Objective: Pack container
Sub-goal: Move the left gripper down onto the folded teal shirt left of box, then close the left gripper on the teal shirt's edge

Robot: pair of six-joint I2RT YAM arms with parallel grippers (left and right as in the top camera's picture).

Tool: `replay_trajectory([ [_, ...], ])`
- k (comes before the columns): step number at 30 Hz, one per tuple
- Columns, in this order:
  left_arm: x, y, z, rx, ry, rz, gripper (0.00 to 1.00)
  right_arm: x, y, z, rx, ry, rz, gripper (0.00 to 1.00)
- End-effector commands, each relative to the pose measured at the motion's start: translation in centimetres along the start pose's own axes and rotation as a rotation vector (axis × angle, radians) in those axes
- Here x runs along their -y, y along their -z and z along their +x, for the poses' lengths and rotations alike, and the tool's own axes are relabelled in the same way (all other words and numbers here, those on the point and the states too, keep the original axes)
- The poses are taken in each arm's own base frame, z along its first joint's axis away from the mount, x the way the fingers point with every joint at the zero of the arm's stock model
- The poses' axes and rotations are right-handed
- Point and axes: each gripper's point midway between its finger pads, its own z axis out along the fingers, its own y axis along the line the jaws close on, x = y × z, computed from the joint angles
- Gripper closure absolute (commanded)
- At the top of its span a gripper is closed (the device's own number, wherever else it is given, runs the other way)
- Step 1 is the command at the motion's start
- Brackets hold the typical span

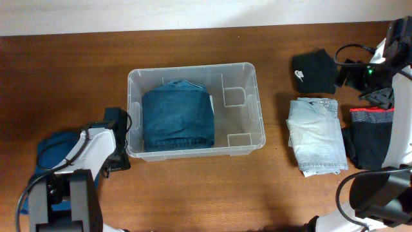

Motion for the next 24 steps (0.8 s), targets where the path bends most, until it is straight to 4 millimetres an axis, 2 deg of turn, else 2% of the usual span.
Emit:
replay_trajectory([
  [1, 0.4, -0.9, 1.0, -0.031, 0.048, 0.009, 0.01, 0.2, 0.6, -0.5, 0.026, -0.013, 0.008, 0.02],
  [15, 0.5, -1.3, 0.6, -0.003, 0.065, 0.003, 0.01, 0.2, 0.6, -0.5, 0.026, -0.013, 0.008, 0.02],
  [24, -2.1, -2.7, 1.2, -0.043, 0.132, -0.054, 0.01, 0.2, 0.6, -0.5, 0.026, -0.013, 0.008, 0.02],
])
